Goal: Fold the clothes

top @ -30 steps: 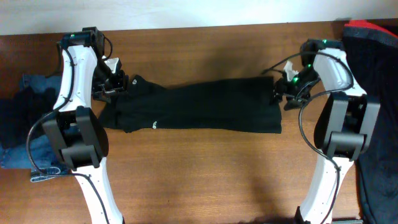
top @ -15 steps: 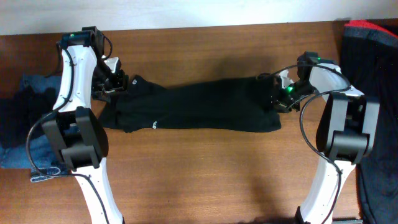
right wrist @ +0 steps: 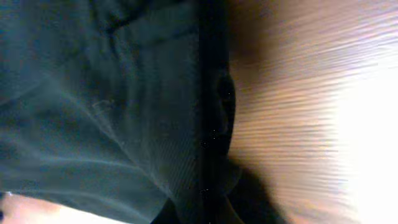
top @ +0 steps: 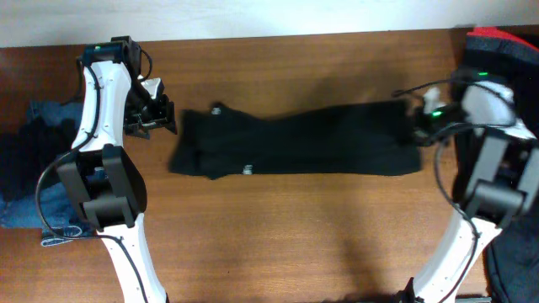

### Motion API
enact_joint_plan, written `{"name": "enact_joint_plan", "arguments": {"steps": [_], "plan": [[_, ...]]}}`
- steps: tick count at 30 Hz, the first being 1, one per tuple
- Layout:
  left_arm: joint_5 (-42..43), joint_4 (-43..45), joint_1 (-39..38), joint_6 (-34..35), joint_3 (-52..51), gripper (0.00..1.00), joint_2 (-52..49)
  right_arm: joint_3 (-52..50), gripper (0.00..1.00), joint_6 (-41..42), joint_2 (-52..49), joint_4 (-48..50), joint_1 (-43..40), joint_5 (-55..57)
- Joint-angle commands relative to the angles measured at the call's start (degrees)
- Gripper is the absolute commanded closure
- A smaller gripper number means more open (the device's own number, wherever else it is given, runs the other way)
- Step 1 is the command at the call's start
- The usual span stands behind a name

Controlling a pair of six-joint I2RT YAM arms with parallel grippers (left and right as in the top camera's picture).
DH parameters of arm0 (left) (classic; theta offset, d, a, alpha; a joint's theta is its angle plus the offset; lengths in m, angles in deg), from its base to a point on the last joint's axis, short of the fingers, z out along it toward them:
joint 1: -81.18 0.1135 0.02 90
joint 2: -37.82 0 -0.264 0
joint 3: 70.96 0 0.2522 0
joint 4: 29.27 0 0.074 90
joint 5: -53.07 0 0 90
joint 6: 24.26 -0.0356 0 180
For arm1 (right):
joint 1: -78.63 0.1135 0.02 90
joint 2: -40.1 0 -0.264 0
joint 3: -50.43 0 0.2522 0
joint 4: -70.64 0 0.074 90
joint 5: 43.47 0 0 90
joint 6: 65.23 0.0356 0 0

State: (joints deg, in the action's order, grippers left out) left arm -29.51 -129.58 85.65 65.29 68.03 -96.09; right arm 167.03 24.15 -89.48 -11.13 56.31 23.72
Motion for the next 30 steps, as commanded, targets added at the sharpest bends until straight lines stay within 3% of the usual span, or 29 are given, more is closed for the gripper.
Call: {"name": "enact_joint_plan", "arguments": {"steps": [1,7,15,16,20,21,30], "plan": [[-0.2,0.35,0.2,-0.46,0.59,0.33,2.36,7.19,0.96,-3.69,1.2,-4.39,-1.42,2.75],[0.26,0.37,0.2,-0.46,0.59,0.33,2.36,14.43,0.96,-4.98,1.29,-11.43,7.06,4.28],[0.26,1.01,0.2,-0.46,0.59,0.33,2.36,14.43,0.95,-4.87,0.94,-13.09,30.1,17.14],[0.26,1.01,0.2,-0.46,0.59,0.33,2.36,14.4,0.92,-4.68,0.76,-13.07,32.13,18.34],[0.26,1.01,0.17,-0.48,0.59,0.33,2.36,14.32,0.65,-4.72,-0.44,-13.29,37.62,22.29],[0.26,0.98,0.2,-0.48,0.59,0.33,2.36,14.32,0.38,-4.72,-0.85,-13.53,38.51,22.73],[0.24,0.98,0.2,-0.48,0.59,0.33,2.36,14.32,0.36,-1.03,-1.03,-14.91,33.0,22.91]]}}
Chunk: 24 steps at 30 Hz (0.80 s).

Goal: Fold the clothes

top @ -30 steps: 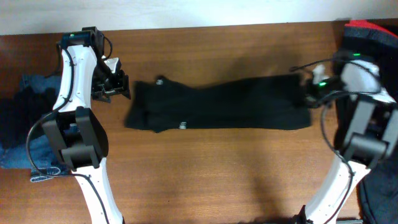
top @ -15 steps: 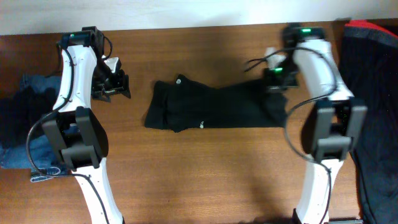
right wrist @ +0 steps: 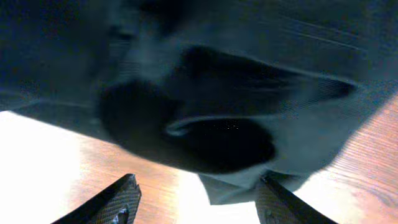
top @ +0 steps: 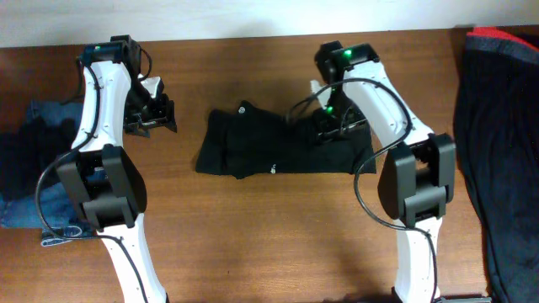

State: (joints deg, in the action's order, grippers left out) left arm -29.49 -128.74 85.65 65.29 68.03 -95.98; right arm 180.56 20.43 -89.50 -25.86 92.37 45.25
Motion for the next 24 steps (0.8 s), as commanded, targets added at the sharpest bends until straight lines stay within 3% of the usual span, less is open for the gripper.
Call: {"name": "enact_joint_plan", "arguments": {"steps": [1,6,15,19,24], "plan": [[0.22,0.15,0.2,-0.48,0.59,0.33,2.25,0.72,0.37,2.93,-1.01,-0.42,-4.92,1.33],[0.24,0.24,0.2,-0.46,0.59,0.33,2.25,-1.55,0.46,2.91,-1.01,-0.5,-7.13,1.55],[0.22,0.22,0.2,-0.48,0.59,0.33,2.25,-10.91,0.49,3.52,-1.03,4.72,-6.34,1.33],[0.24,0.22,0.2,-0.46,0.59,0.33,2.25,-11.8,0.5,-2.6,-1.01,4.55,-4.15,-3.65],[0.24,0.22,0.2,-0.48,0.59,0.33,2.25,-11.8,0.5,-4.42,-0.96,4.81,-1.53,-4.13]]}}
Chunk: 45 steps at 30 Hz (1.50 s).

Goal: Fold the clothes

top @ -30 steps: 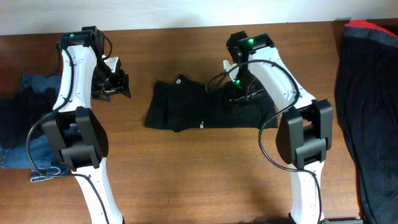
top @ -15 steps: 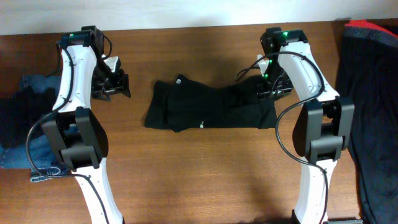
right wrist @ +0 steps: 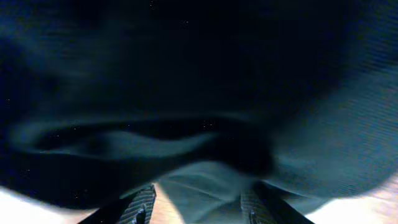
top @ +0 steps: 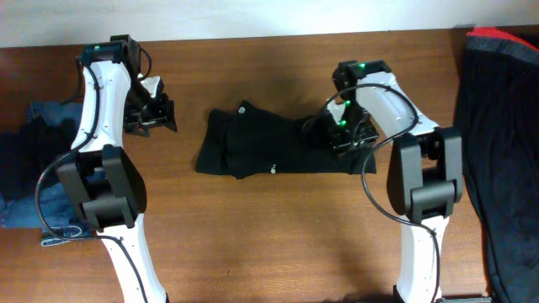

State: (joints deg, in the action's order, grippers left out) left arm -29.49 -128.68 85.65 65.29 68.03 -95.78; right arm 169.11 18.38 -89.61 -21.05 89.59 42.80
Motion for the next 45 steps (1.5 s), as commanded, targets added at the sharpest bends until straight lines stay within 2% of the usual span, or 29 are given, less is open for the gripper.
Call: {"name": "enact_joint_plan", "arguments": {"steps": [1,2,6,9,10,13,16,19,24,30,35,36,38,40,41,42,45], "plan": [[0.24,0.17,0.2,-0.48,0.59,0.33,2.05,-0.35,0.5,-3.5,-0.85,-0.07,1.46,-2.4],[0.22,0.15,0.2,-0.48,0.59,0.33,2.05,-0.35,0.5,-9.46,-0.85,-1.22,2.19,-8.41],[0.22,0.22,0.2,-0.48,0.59,0.33,2.05,-0.35,0.5,-20.0,-0.85,-3.34,3.69,-18.64],[0.24,0.37,0.2,-0.46,0.59,0.33,2.05,-0.35,0.49,-23.87,-0.85,-4.79,4.72,-20.92],[0.24,0.37,0.2,-0.46,0.59,0.33,2.05,-0.35,0.49,-23.85,-0.83,-4.72,4.76,-20.68],[0.24,0.37,0.2,-0.46,0.59,0.33,2.05,0.55,0.63,-20.92,-0.7,-4.44,4.39,-19.19],[0.22,0.35,0.2,-0.48,0.59,0.33,2.05,2.91,0.58,-14.86,1.95,-3.48,3.13,-14.05],[0.24,0.35,0.2,-0.46,0.59,0.33,2.05,4.52,0.52,-4.81,4.48,-0.39,0.48,-4.2],[0.22,0.33,0.2,-0.46,0.59,0.33,2.05,3.23,0.48,-3.8,3.72,-0.24,-3.58,-3.78],[0.22,0.35,0.2,-0.46,0.59,0.33,2.05,-3.85,0.45,-4.28,3.23,4.46,-3.87,-7.15],[0.22,0.37,0.2,-0.46,0.59,0.33,2.05,-5.4,0.46,-4.31,3.23,5.64,-3.87,-8.72],[0.22,0.37,0.2,-0.46,0.59,0.33,2.05,-5.4,0.51,-4.26,3.23,5.81,-3.87,-8.74],[0.24,0.37,0.17,-0.46,0.59,0.33,2.05,-5.4,0.74,-4.22,3.23,6.03,-3.87,-8.83],[0.22,0.37,0.17,-0.46,0.59,0.33,2.05,-5.38,0.92,-4.24,3.23,6.32,-3.87,-9.75],[0.22,0.39,0.2,-0.46,0.59,0.33,2.05,-5.33,0.96,-4.55,3.26,6.34,-3.85,-10.93],[0.24,0.48,0.2,-0.48,0.59,0.33,2.05,-5.31,0.96,-6.12,3.37,6.03,-3.78,-12.68],[0.22,0.96,0.2,-0.46,0.59,0.33,2.05,-5.29,0.96,-19.32,3.78,1.62,-1.03,-21.4]]}}
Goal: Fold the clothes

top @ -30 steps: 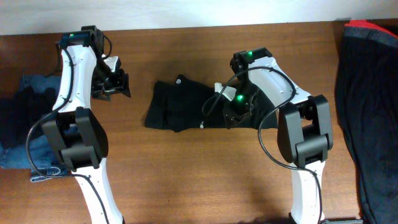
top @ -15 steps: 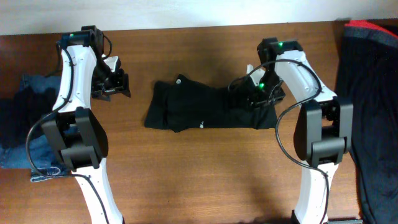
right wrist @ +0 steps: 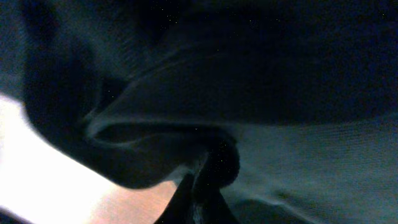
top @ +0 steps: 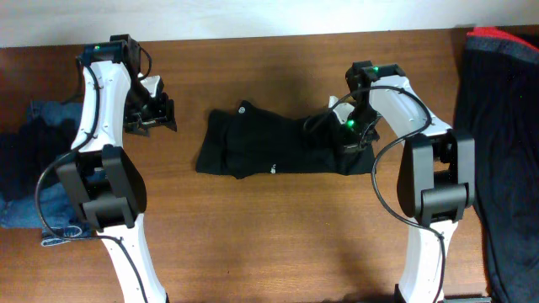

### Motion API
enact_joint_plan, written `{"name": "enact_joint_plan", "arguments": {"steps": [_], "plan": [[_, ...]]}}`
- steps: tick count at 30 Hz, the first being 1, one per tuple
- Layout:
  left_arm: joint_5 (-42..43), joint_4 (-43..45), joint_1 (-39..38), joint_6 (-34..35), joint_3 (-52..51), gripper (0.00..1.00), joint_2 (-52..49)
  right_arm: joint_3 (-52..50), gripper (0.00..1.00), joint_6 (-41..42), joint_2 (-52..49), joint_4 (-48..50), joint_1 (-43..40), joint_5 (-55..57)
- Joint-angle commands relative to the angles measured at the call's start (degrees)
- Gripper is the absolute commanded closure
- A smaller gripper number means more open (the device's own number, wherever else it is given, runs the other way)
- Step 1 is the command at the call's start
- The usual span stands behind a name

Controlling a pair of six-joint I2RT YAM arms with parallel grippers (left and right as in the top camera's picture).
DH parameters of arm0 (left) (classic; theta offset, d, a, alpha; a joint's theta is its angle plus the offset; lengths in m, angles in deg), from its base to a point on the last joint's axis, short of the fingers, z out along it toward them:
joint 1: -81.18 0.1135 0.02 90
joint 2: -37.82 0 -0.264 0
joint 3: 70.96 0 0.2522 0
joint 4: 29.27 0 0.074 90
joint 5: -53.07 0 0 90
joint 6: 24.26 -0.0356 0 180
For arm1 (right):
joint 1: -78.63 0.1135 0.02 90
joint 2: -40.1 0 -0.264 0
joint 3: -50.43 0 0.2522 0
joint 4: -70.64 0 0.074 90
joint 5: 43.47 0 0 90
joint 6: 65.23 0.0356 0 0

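Observation:
The black garment [top: 269,147] lies folded into a short rectangle in the middle of the table. My right gripper [top: 352,139] is at the garment's right edge. In the right wrist view the right gripper [right wrist: 202,186] has its fingers pressed together on a raised fold of the black cloth [right wrist: 280,93]. My left gripper [top: 152,119] hangs just left of the garment, apart from it, fingers spread and empty.
A heap of blue jeans and dark clothes [top: 34,160] lies at the table's left edge. A dark garment with a red patch [top: 497,126] covers the right edge. Bare wooden table [top: 278,236] stretches in front of the folded piece.
My right gripper, which was open over the garment's right edge, is now shut on a fold of the cloth there and sits slightly further right. The left arm is unchanged.
The garment first lay stretched long across the table, my right gripper at its far right end. Then it lay folded to half its length, the right gripper open above the fold. The gripper stayed open at the right edge, and now it pinches the cloth.

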State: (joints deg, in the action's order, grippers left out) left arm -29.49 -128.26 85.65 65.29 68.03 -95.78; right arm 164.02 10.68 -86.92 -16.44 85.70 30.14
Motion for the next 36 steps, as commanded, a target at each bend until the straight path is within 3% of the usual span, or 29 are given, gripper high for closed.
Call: {"name": "enact_joint_plan", "arguments": {"steps": [1,3,4,7,17,24,36], "plan": [[0.22,0.61,0.2,-0.46,0.59,0.33,2.05,-0.17,0.95,-15.37,1.11,-4.94,4.15,-9.62],[0.24,0.79,0.17,-0.48,0.59,0.33,2.05,-0.2,0.86,-21.42,1.09,-8.59,7.45,-9.55],[0.24,0.81,0.17,-0.46,0.59,0.33,2.05,-0.2,0.66,-22.12,1.09,-8.57,8.96,-8.61],[0.24,0.76,0.2,-0.46,0.59,0.33,2.05,-0.2,0.6,-16.52,1.09,-4.96,10.23,-5.35],[0.22,0.79,0.2,-0.46,0.59,0.32,2.05,6.19,0.6,1.16,3.78,2.32,0.35,0.61],[0.24,0.74,0.2,-0.46,0.59,0.33,2.05,6.47,0.59,1.11,3.72,8.31,-5.35,0.66],[0.24,0.74,0.17,-0.46,0.59,0.33,2.05,6.47,0.57,1.09,1.68,11.39,-5.6,1.05]]}}
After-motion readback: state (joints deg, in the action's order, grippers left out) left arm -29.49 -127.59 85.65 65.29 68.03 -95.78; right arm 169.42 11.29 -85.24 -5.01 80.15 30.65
